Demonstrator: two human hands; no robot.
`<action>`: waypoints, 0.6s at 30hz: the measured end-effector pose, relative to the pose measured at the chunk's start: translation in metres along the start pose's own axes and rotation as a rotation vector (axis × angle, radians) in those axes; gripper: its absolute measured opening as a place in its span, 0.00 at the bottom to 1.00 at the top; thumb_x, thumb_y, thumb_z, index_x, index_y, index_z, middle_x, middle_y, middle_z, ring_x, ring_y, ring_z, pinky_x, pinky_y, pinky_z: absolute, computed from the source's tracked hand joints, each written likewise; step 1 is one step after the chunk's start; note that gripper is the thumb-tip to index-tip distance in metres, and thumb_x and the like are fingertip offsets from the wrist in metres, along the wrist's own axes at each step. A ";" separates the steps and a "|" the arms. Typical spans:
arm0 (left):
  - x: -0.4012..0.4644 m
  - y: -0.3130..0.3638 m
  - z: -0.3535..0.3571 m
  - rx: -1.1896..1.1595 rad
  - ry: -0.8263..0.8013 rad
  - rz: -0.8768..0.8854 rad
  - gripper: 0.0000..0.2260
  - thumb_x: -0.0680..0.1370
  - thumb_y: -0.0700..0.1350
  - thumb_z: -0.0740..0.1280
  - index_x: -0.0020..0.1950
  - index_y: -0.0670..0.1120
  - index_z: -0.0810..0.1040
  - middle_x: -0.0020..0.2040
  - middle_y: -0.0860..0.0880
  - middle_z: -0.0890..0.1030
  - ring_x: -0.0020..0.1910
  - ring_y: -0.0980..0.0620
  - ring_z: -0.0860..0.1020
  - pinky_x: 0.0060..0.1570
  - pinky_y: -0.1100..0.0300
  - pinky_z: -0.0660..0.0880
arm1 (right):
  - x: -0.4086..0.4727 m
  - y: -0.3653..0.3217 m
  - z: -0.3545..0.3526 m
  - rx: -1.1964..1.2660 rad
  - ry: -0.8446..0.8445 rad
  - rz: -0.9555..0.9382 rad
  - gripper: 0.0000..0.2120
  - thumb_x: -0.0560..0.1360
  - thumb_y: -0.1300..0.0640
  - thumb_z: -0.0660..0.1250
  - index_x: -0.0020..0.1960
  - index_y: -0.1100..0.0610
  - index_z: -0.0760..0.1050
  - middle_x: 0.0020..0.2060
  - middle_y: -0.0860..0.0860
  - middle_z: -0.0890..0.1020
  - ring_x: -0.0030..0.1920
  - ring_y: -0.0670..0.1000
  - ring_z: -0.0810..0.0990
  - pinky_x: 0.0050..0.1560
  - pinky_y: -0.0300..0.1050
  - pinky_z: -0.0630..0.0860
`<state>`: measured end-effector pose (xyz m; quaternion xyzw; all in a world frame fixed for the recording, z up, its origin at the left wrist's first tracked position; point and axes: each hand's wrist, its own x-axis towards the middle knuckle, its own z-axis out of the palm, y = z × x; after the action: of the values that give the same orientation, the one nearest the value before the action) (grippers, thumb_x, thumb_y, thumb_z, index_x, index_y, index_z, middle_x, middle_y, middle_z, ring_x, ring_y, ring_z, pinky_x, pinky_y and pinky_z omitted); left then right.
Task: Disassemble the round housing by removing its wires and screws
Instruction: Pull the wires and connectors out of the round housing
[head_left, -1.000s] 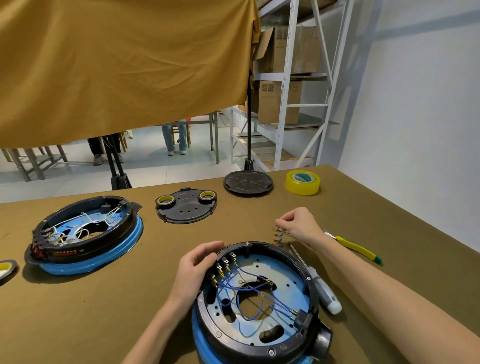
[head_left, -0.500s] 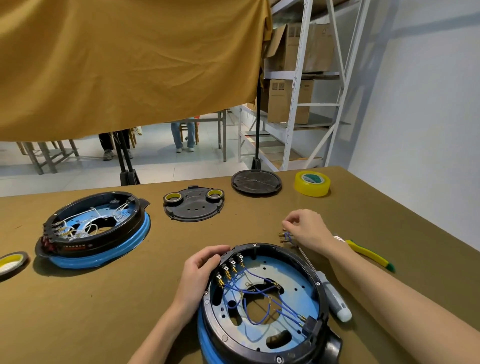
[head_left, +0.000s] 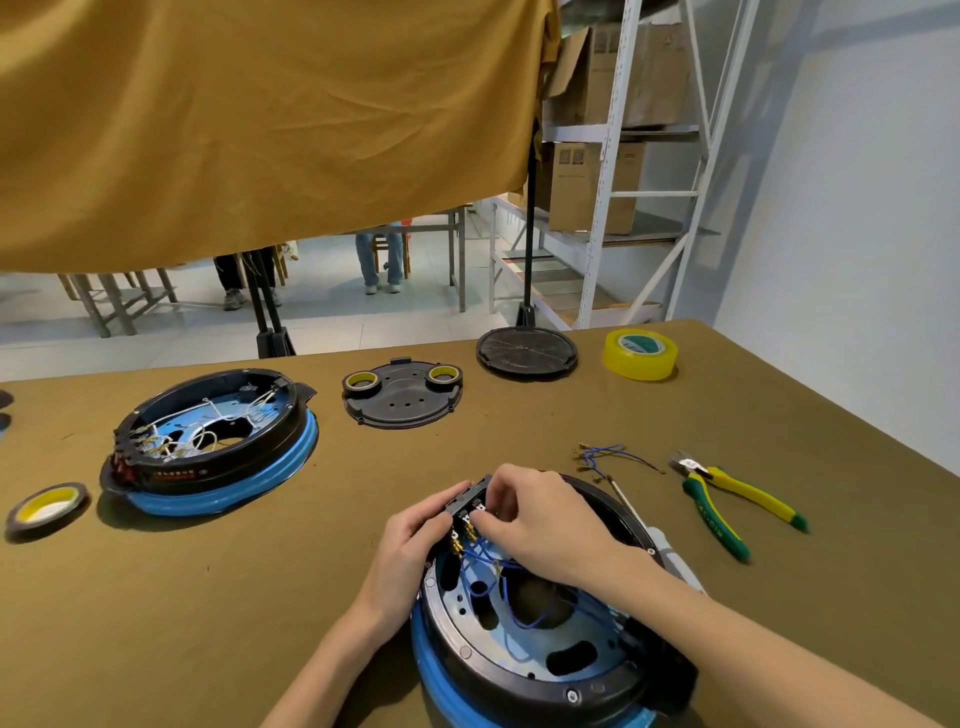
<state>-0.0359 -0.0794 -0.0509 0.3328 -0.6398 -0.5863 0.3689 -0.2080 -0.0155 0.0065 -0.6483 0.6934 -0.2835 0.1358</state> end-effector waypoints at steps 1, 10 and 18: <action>0.000 0.000 0.000 0.009 0.013 -0.002 0.17 0.82 0.47 0.64 0.71 0.50 0.79 0.65 0.51 0.84 0.66 0.51 0.81 0.70 0.44 0.74 | -0.002 0.000 0.001 -0.036 0.016 0.004 0.11 0.76 0.43 0.68 0.47 0.49 0.72 0.35 0.46 0.80 0.37 0.47 0.77 0.38 0.46 0.73; -0.009 0.003 0.008 0.149 0.133 0.043 0.17 0.86 0.38 0.58 0.71 0.49 0.79 0.63 0.57 0.83 0.65 0.61 0.79 0.70 0.53 0.73 | 0.004 -0.007 0.006 -0.043 -0.200 0.041 0.09 0.75 0.48 0.71 0.42 0.52 0.84 0.37 0.49 0.85 0.40 0.48 0.82 0.44 0.49 0.81; -0.022 0.005 0.005 0.360 0.256 0.064 0.22 0.83 0.52 0.53 0.76 0.54 0.71 0.69 0.59 0.72 0.71 0.60 0.68 0.74 0.55 0.64 | 0.019 -0.014 0.009 0.003 -0.287 -0.103 0.09 0.78 0.51 0.71 0.49 0.57 0.84 0.41 0.48 0.84 0.39 0.43 0.77 0.40 0.37 0.71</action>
<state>-0.0293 -0.0571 -0.0482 0.4447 -0.6924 -0.4033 0.4003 -0.1937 -0.0356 0.0109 -0.7167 0.6322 -0.1957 0.2199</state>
